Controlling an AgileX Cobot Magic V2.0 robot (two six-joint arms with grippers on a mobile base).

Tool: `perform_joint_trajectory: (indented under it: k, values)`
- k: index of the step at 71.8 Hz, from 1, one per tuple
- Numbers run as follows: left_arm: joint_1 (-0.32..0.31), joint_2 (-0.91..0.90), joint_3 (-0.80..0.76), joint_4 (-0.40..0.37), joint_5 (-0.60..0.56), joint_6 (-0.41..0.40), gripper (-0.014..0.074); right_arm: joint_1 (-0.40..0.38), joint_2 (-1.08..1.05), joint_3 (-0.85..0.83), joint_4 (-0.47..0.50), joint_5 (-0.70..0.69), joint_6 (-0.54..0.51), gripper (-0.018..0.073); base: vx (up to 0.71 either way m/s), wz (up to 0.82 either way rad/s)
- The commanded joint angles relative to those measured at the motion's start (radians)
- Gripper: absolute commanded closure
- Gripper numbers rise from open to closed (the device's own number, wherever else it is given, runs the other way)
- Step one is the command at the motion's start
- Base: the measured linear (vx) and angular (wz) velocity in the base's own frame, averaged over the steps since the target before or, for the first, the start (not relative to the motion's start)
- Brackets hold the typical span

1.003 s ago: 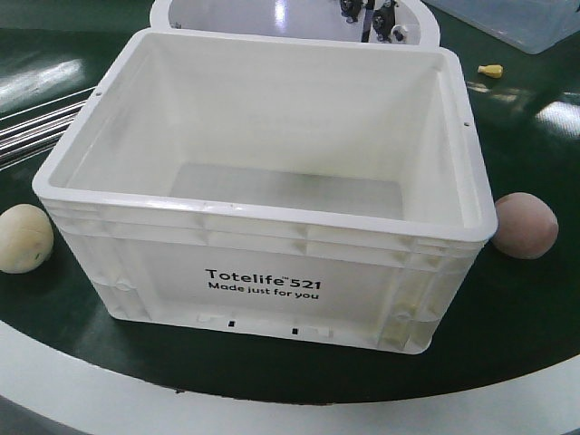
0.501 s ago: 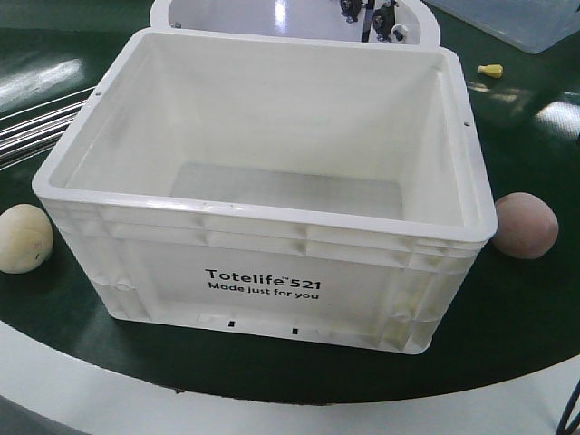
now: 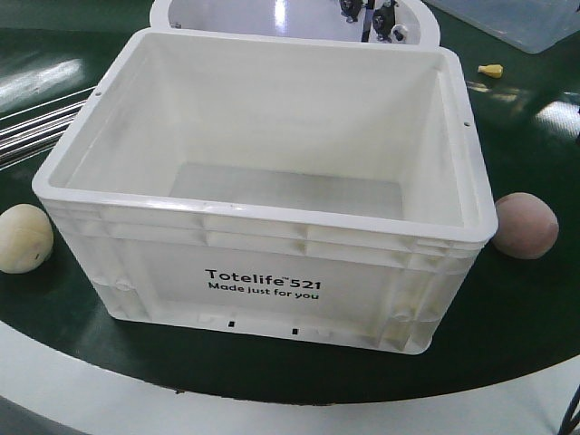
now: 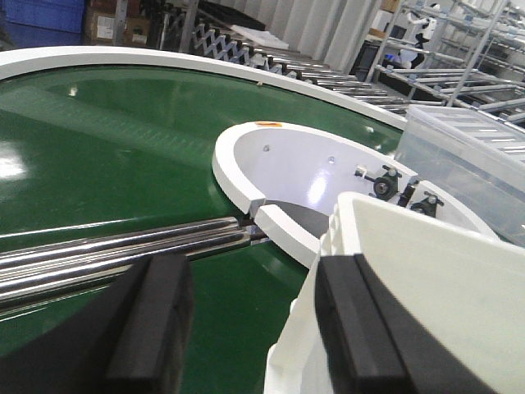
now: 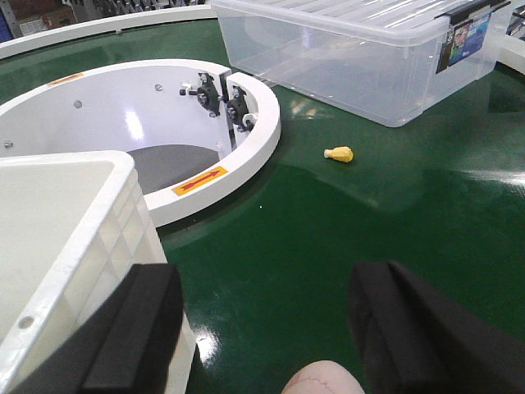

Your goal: Place moving items into box and shelve

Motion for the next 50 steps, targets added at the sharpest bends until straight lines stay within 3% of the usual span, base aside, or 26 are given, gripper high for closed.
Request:
perform_joint_trajectory:
  k: [1,8,16,26,40,50]
  values:
    - [-0.005,0.019,-0.113,0.002,0.022,-0.020,0.0115,-0.006,0.000,-0.066,0.002,-0.037,0.000,0.0062,0.00,0.00]
    - [-0.005,0.092,-0.275,0.020,0.214,-0.016,0.0115,-0.006,0.038,-0.158,-0.032,0.064,0.000,0.0064,0.00,0.00]
    - [-0.005,0.189,-0.436,0.053,0.339,-0.016,0.0115,-0.019,0.116,-0.286,-0.063,0.185,0.039,0.0064,0.00,0.00]
    - [0.026,0.296,-0.541,0.098,0.393,-0.011,0.0115,-0.096,0.246,-0.437,-0.064,0.372,0.102,0.0064,0.00,0.00]
    - [0.067,0.449,-0.555,0.098,0.450,-0.006,0.0115,-0.143,0.436,-0.513,-0.063,0.506,-0.022,0.0064,0.00,0.00]
    - [0.074,0.546,-0.561,0.090,0.486,0.013,0.0115,-0.142,0.554,-0.509,-0.054,0.545,-0.049,0.0064,0.00,0.00]
